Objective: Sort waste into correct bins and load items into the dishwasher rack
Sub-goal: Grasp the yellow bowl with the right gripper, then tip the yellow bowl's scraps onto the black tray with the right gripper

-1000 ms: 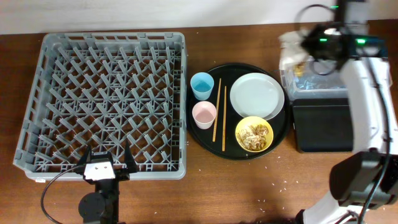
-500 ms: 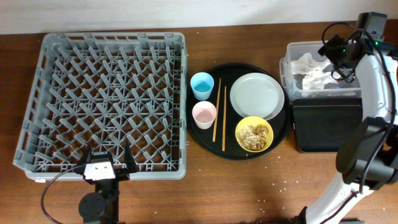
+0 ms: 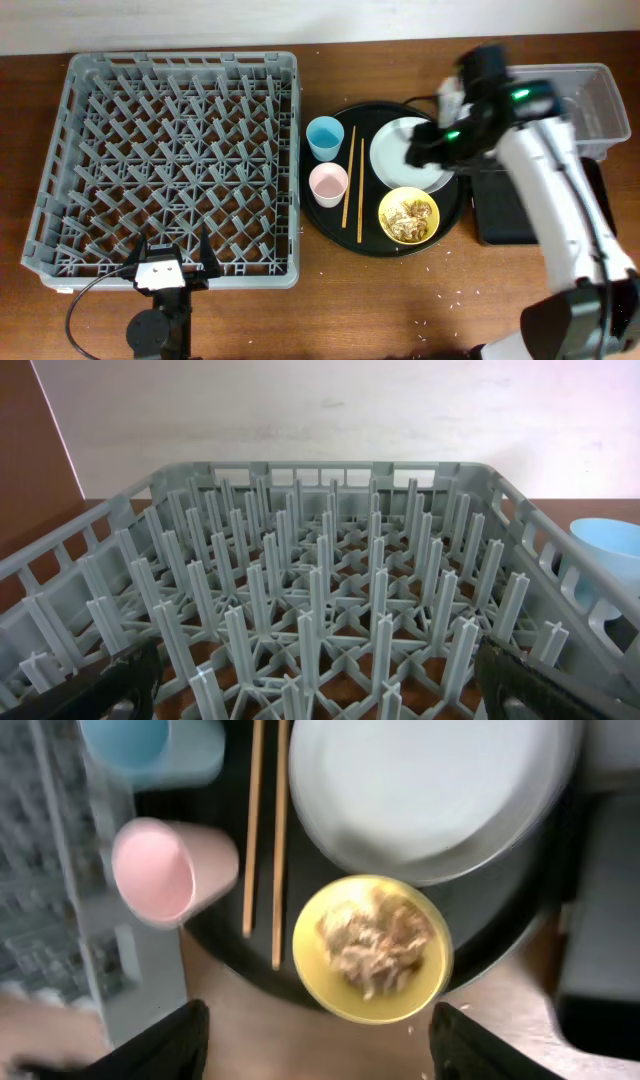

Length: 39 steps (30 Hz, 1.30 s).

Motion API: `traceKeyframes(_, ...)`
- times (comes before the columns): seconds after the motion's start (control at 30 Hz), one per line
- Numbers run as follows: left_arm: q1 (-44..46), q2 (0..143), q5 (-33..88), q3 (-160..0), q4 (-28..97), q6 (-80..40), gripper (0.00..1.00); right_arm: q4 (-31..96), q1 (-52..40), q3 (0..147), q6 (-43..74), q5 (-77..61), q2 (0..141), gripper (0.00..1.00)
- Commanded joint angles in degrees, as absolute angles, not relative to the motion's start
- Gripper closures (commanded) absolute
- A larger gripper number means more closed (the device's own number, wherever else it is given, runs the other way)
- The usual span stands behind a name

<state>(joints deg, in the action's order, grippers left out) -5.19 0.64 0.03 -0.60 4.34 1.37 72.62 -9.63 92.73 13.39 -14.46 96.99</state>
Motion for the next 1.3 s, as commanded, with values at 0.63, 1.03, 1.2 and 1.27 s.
traceKeyframes(0.63,-5.0,0.4,0.3,-0.5,4.8,2.3,0.00,48.8,-30.4,67.3,10.5,6.3,102.8,0.71)
traceKeyframes(1.03,-5.0,0.4,0.2,-0.5,4.8,2.3,0.00,51.1,-30.3,67.5,10.5,6.8,102.6,0.96)
traceKeyframes(1.2,-5.0,0.4,0.2,-0.5,4.8,2.3,0.00,62.9,-26.3,81.3,10.5,4.3,97.9,0.96)
traceKeyframes(1.27,-5.0,0.4,0.2,-0.5,4.8,2.3,0.00,64.6,-22.4,84.4,9.5,0.6,94.8,0.96)
